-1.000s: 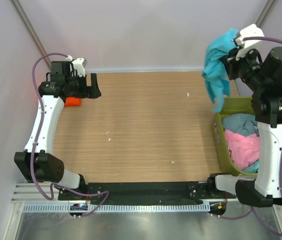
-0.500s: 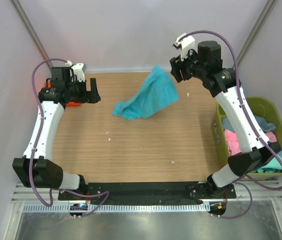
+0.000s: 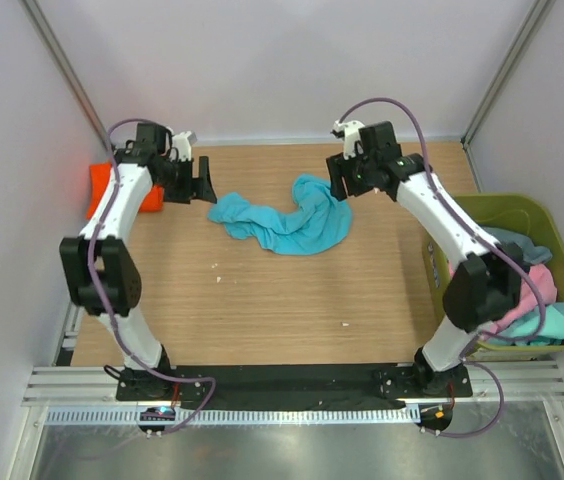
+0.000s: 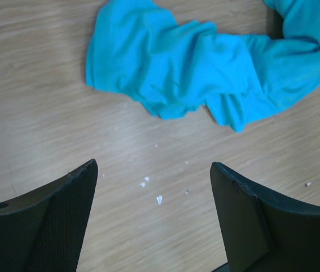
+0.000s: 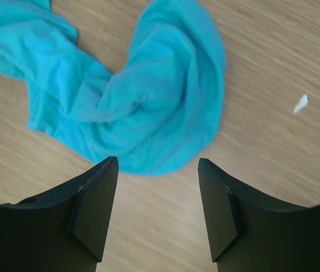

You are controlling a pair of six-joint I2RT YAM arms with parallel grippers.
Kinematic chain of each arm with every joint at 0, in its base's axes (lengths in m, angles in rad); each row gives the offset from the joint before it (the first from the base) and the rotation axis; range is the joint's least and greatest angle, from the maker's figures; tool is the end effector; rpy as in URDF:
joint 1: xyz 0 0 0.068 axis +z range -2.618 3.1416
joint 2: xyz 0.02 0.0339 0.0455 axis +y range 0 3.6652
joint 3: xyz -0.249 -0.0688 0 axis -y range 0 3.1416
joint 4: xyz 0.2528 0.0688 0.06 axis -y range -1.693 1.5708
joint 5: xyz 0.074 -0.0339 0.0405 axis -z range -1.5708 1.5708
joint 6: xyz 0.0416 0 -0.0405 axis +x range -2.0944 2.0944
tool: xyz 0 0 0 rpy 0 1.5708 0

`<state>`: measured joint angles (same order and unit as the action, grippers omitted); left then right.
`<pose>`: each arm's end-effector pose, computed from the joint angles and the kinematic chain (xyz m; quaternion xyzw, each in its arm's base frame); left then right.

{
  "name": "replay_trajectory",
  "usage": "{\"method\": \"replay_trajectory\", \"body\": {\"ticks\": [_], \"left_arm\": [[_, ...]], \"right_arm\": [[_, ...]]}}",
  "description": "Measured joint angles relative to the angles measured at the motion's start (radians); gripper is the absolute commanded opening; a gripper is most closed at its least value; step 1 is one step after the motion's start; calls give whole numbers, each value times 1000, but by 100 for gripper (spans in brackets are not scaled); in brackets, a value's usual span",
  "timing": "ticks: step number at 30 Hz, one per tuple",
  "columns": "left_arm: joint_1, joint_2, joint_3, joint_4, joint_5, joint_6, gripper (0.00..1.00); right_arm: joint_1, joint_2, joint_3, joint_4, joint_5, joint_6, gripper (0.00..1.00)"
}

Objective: Fold and stack the t-shirts
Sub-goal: Move the tshirt to the center of the board, then flatten the tshirt out

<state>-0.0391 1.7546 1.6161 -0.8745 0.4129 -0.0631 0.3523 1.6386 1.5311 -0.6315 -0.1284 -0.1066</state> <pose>0.3826 -0.0317 0.2877 0.0451 0.9416 -0.2106 0.2590 0.3547 0.1361 0.3168 -0.2329 0.8830 0.1077 0.3929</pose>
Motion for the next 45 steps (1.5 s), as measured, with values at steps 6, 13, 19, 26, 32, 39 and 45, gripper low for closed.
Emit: {"method": "replay_trajectory", "body": {"ticks": [6, 13, 19, 26, 32, 39, 45], "left_arm": [[0, 277, 217, -14, -29, 37, 82], [0, 459, 429, -15, -93, 111, 80], [0, 558, 468, -13, -114, 132, 80], [0, 586, 454, -18, -131, 128, 80], [-1, 550, 401, -18, -124, 121, 80], [-1, 475, 367, -16, -111, 104, 80], [1, 429, 362, -16, -62, 66, 78]], "right_arm": [[0, 423, 365, 21, -30, 40, 64], [0, 679, 638, 42, -39, 76, 64], [0, 703, 642, 44, -45, 79, 65], [0, 767, 642, 48, -50, 75, 60], [6, 849, 643, 45, -31, 42, 1], [30, 829, 673, 32, 5, 11, 1], [84, 615, 670, -38, -3, -37, 1]]}}
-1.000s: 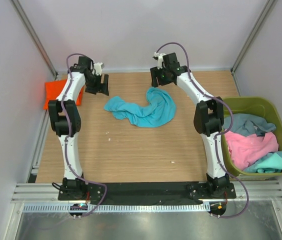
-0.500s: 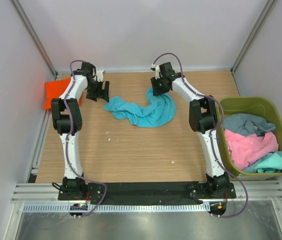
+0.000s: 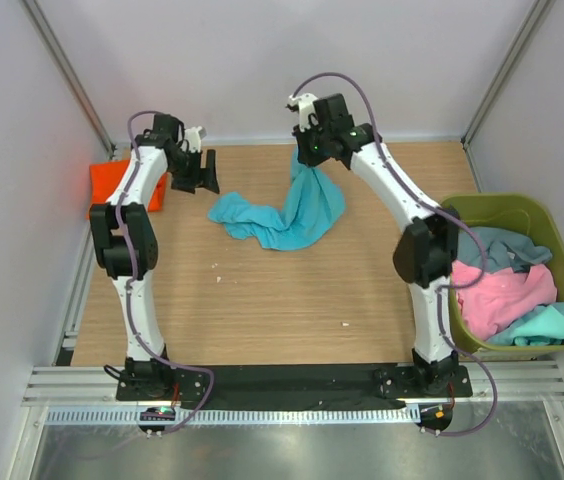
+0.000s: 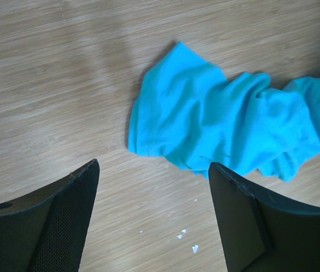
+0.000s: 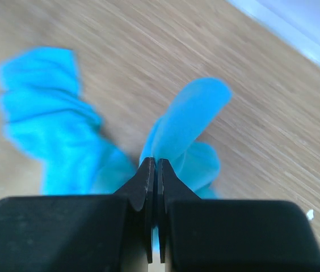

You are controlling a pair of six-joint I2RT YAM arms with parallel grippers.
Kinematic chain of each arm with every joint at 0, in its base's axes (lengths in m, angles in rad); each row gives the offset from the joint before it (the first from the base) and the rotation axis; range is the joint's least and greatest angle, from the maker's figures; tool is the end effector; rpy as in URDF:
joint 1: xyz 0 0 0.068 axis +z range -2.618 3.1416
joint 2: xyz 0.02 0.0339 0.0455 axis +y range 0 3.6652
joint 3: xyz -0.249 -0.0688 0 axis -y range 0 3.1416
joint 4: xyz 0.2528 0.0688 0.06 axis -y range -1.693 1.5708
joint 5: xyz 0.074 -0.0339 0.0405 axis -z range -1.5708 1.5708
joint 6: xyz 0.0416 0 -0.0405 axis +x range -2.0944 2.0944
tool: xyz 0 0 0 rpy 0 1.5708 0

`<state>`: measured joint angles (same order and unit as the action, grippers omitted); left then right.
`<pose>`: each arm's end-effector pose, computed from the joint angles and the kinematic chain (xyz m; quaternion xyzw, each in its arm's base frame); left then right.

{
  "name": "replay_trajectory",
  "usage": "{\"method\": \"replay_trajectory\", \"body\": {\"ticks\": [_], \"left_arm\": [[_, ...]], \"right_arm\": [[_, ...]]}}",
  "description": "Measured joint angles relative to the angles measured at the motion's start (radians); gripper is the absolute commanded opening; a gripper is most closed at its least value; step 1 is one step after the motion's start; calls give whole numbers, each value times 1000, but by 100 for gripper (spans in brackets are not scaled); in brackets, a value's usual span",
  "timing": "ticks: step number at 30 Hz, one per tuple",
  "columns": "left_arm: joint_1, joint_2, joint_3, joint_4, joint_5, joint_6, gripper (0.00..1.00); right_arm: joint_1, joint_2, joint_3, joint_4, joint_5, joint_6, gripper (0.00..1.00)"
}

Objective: Fold and stack the t-shirts
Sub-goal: Flatten the tshirt out

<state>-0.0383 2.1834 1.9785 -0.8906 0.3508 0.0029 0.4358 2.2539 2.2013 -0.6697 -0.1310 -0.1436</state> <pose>0.4737 -0.0325 0.2240 0.0608 0.9559 -0.1737 0.2288 0.4684 0.2241 0.2771 -0.2856 0.8638 0.1188 0.3977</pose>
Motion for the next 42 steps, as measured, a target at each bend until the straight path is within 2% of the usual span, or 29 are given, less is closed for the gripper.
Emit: {"method": "replay_trajectory", "body": {"ticks": [3, 4, 5, 6, 7, 9, 11, 15, 19, 24, 27, 36, 42], "left_arm": [[6, -21, 0, -1, 37, -24, 78], [9, -31, 0, 0, 48, -32, 78], [12, -37, 0, 0, 56, -38, 78], [16, -45, 0, 0, 64, -45, 78], [20, -52, 0, 0, 70, -50, 78], [27, -61, 0, 0, 77, -54, 79], [31, -64, 0, 0, 80, -56, 79], [32, -64, 2, -4, 96, -75, 79], [31, -63, 2, -5, 106, -76, 79], [30, -63, 1, -17, 105, -70, 79], [30, -63, -8, -20, 101, -68, 79], [50, -71, -32, -48, 61, -47, 77], [155, -143, -105, -53, 61, -53, 75]], "right_arm": [[45, -238, -111, -19, -27, 27, 1], [64, -362, -196, -24, -42, 57, 3], [77, -449, -256, -34, -55, 76, 10], [93, -548, -328, -41, -75, 98, 33], [112, -652, -412, -52, -98, 115, 43], [137, -818, -565, -92, -128, 125, 55], [142, -899, -650, -145, -125, 129, 56], [100, -822, -667, -151, -85, 148, 57], [47, -565, -557, -127, -54, 167, 57], [42, -375, -465, -113, -65, 196, 52], [96, -341, -469, -130, -70, 187, 52], [430, -338, -523, -143, -69, 25, 53], [465, -296, -506, -138, -33, 9, 52]]}}
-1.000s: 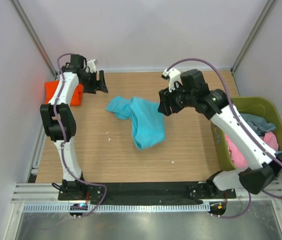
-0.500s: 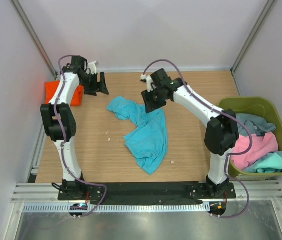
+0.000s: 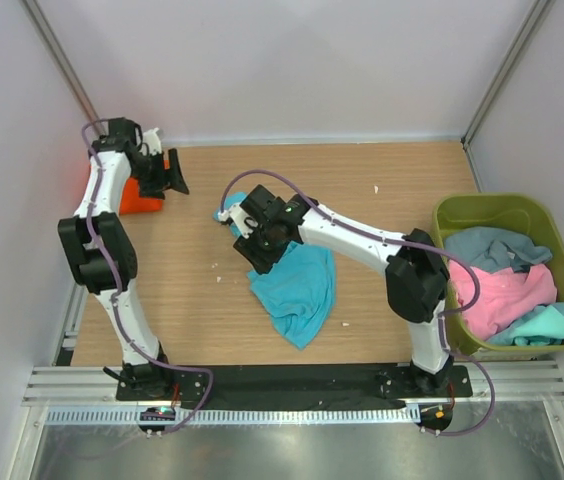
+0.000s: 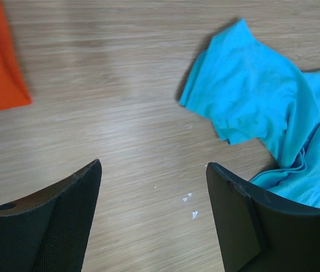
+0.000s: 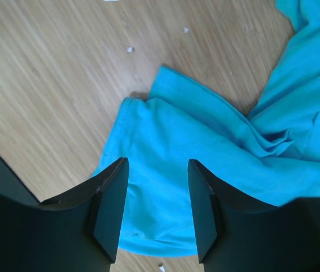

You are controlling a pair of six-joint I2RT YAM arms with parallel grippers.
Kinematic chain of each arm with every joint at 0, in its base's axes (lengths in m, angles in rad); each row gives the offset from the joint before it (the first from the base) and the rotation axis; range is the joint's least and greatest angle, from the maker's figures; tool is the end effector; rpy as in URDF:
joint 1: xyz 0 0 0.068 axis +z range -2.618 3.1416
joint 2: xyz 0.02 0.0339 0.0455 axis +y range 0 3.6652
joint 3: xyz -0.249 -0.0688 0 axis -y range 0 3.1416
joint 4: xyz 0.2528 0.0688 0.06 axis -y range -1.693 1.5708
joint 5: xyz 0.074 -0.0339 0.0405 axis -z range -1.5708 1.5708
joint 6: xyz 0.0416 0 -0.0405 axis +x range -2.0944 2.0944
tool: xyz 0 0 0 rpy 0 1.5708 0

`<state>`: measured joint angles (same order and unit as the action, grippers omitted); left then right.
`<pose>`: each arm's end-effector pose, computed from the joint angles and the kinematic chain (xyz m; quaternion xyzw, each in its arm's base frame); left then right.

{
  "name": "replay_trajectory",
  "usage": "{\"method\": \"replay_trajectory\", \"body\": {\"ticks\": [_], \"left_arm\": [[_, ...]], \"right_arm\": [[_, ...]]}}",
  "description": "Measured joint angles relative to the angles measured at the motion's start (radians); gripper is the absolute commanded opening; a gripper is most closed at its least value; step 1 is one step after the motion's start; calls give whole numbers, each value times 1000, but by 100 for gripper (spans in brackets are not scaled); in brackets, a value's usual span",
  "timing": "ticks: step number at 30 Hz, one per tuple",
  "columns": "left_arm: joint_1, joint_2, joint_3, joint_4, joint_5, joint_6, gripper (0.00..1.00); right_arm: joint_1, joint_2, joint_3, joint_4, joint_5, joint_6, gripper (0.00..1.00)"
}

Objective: Fold and stack the t-shirts
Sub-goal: Flatten the tshirt out

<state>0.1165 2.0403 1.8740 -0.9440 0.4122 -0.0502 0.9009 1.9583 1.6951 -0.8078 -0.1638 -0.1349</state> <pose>0.4407 0.0348 0.2524 -0.0328 0.9536 -0.1917 0.2299 0.2610 0.3404 0.2352 -0.4956 0.8290 0.1656 0.1990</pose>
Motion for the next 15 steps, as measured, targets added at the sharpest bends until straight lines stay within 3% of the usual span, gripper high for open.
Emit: {"method": "replay_trajectory", "body": {"ticks": [6, 15], "left_arm": [[98, -130, -108, 8, 0, -3, 75], [112, -213, -149, 12, 19, -2, 75]], "right_arm": [[-19, 145, 76, 6, 31, 10, 47], [-16, 289, 194, 8, 33, 31, 43]]}}
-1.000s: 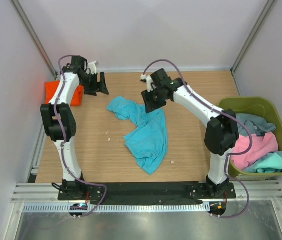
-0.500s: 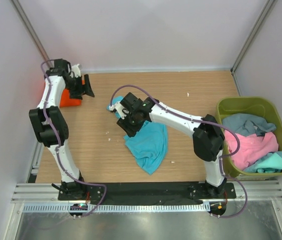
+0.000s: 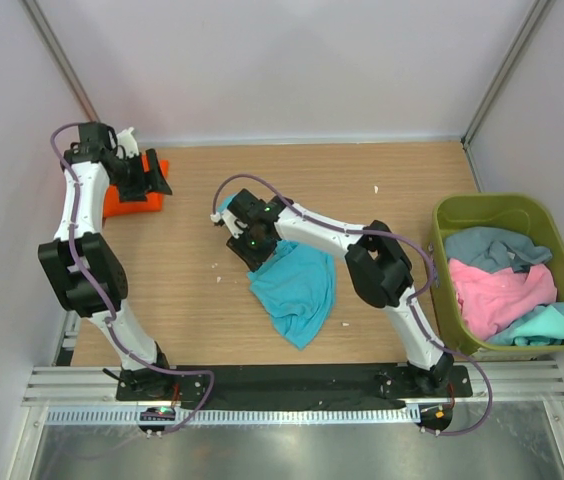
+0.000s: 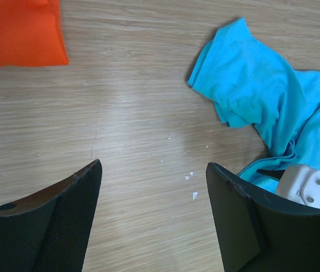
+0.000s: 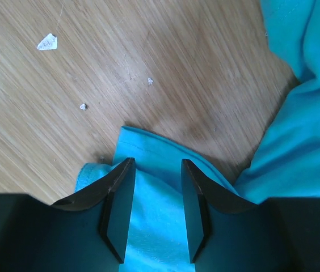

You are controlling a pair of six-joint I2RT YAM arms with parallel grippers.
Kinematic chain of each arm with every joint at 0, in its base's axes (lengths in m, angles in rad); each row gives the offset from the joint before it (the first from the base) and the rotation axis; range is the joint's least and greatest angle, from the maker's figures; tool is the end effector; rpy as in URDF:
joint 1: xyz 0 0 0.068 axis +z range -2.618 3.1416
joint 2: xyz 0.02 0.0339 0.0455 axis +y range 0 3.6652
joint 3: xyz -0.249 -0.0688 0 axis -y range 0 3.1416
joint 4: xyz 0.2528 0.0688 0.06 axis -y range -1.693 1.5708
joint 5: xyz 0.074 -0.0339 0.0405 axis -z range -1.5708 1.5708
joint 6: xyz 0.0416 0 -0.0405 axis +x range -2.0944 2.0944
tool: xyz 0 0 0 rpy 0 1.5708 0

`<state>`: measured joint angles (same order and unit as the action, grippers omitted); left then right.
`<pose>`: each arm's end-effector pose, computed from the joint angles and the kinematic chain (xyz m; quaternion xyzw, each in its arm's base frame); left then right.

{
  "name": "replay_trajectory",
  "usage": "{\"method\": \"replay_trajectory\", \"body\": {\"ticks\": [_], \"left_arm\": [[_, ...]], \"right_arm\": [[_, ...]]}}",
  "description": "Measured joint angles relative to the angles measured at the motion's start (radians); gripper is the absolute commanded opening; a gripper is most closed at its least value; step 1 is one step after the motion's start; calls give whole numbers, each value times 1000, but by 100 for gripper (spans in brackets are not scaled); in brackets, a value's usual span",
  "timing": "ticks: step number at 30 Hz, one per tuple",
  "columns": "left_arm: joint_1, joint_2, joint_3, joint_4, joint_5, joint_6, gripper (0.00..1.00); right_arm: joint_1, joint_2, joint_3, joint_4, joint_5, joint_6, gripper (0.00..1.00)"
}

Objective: Fold and stack the t-shirts
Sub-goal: Flatten the tshirt out

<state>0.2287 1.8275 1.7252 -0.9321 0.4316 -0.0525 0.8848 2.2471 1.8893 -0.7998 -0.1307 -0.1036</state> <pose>0.3915 0.0733 0.2921 -0.0758 0.9405 -0.1829 0.2760 0.2998 0.3748 0.1698 -0.4750 0.8534 0.1370 0.1649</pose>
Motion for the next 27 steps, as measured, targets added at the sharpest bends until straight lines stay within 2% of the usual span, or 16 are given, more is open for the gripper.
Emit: {"method": "replay_trajectory", "body": {"ticks": [21, 24, 27], "left_arm": [[10, 0, -35, 8, 33, -19, 74], [16, 0, -47, 8, 34, -19, 74], [21, 0, -52, 8, 38, -19, 74]], "right_arm": [[49, 58, 19, 2, -9, 21, 45], [49, 61, 22, 6, -5, 24, 39], [49, 67, 31, 6, 2, 24, 17]]}}
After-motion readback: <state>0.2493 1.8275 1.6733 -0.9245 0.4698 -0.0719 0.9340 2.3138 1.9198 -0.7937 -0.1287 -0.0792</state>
